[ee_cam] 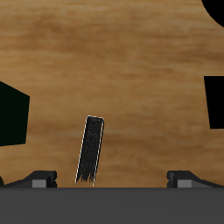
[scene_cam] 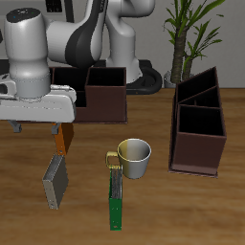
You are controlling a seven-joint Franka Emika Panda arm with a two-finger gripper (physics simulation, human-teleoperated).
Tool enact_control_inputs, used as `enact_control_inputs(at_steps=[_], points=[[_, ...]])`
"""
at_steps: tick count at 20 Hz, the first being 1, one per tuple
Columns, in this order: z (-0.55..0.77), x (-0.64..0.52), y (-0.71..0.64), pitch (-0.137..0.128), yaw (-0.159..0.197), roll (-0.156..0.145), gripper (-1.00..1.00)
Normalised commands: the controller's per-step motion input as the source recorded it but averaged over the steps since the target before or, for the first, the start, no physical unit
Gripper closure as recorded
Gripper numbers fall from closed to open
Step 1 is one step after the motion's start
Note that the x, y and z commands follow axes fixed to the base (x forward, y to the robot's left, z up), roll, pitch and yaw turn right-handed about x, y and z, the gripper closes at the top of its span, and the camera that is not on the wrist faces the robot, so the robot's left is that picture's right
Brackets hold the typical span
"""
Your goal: Place the striped book into the back desk caddy's left compartment and place the black book into the back desk caddy's left compartment and place the yellow book into the left desk caddy's right compartment
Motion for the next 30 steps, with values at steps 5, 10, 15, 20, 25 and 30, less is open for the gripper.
enact_control_inputs(at_steps=[5, 10, 15, 20, 25, 30], points=[[-0.28, 0.10, 0.17, -0.017, -0.055, -0.005, -1.00], [-0.28, 0.26, 0.19, 0.028, -0.049, 0.009, -1.00], [-0.32, 0.12, 0.03, 0.035, 0.017, -0.024, -1.00], [-0.42, 0.05, 0.00, 0.041, -0.018, -0.001, -1.00], [-0.50, 0.04, 0.05, 0.052, -0.006, -0.013, -1.00], [-0.32, -0.04, 0.01, 0.037, 0.000, 0.004, -1.00]])
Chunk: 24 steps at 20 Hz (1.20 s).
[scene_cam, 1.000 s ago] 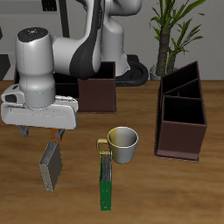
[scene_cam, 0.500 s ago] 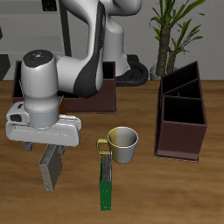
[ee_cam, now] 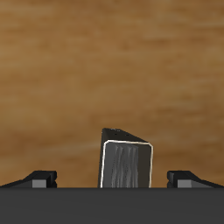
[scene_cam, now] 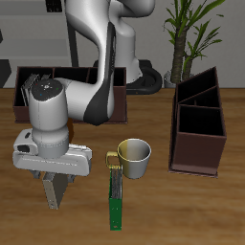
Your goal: Place the striped book into the back desk caddy's left compartment and place the black book into the back desk caddy's left compartment and place the yellow book into the left desk caddy's right compartment
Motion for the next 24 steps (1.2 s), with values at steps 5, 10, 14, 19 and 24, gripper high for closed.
enact_control_inputs(at_steps=[5, 10, 14, 19, 24], points=[[-0.30, -0.03, -0.07, 0.048, 0.022, -0.012, 1.00], [-0.03, 0.01, -0.02, 0.017, -0.013, -0.013, 1.00], [0.16, 0.00, -0.03, 0.005, -0.022, -0.046, 1.00], [0.70, -0.22, 0.05, -0.055, 0.027, -0.044, 1.00], [0.97, -0.32, 0.04, 0.037, 0.059, -0.099, 1.00]])
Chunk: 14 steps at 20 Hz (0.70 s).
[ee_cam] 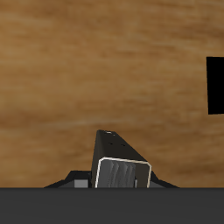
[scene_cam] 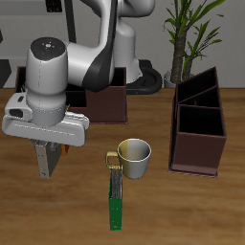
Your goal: Place the striped book into the back desk caddy's left compartment and place the black book into the back desk caddy's left compartment and place the yellow book into the left desk caddy's right compartment
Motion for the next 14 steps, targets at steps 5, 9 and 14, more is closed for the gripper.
enact_control_inputs(at_steps=[5, 9, 14], points=[[1.09, -0.47, 0.14, 0.007, 0.004, -0.078, 1.00], [1.11, -0.62, 0.57, -0.090, 0.052, -0.054, 1.00], [0.61, -0.33, 0.78, -0.035, 0.017, 0.021, 1.00]])
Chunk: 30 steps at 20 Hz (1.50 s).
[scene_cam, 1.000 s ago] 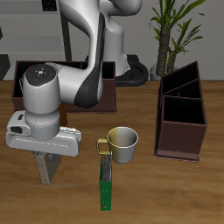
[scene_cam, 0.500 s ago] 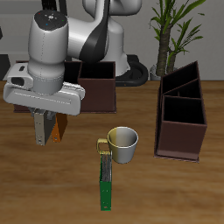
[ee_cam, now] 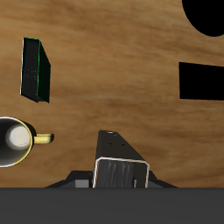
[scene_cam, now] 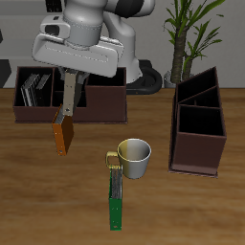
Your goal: Place the striped book into the back desk caddy's left compartment and place the black book into the back desk caddy's left compartment and place the yellow book into the left desk caddy's right compartment
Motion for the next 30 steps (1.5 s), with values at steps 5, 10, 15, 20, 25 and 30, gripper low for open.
enact_control_inputs(at_steps=[5, 10, 15, 20, 25, 30], points=[[0.19, -0.09, 0.62, 0.002, -0.020, 0.001, 1.00], [0.09, -0.05, 0.62, 0.021, 0.011, 0.017, 1.00], [-0.05, -0.05, 0.80, 0.024, -0.050, 0.005, 1.00], [-0.05, -0.11, 0.68, 0.010, -0.063, 0.000, 1.00], [-0.20, -0.09, 0.67, -0.005, 0.000, 0.006, 1.00], [-0.04, -0.22, 0.67, -0.001, 0.042, 0.202, 1.00]])
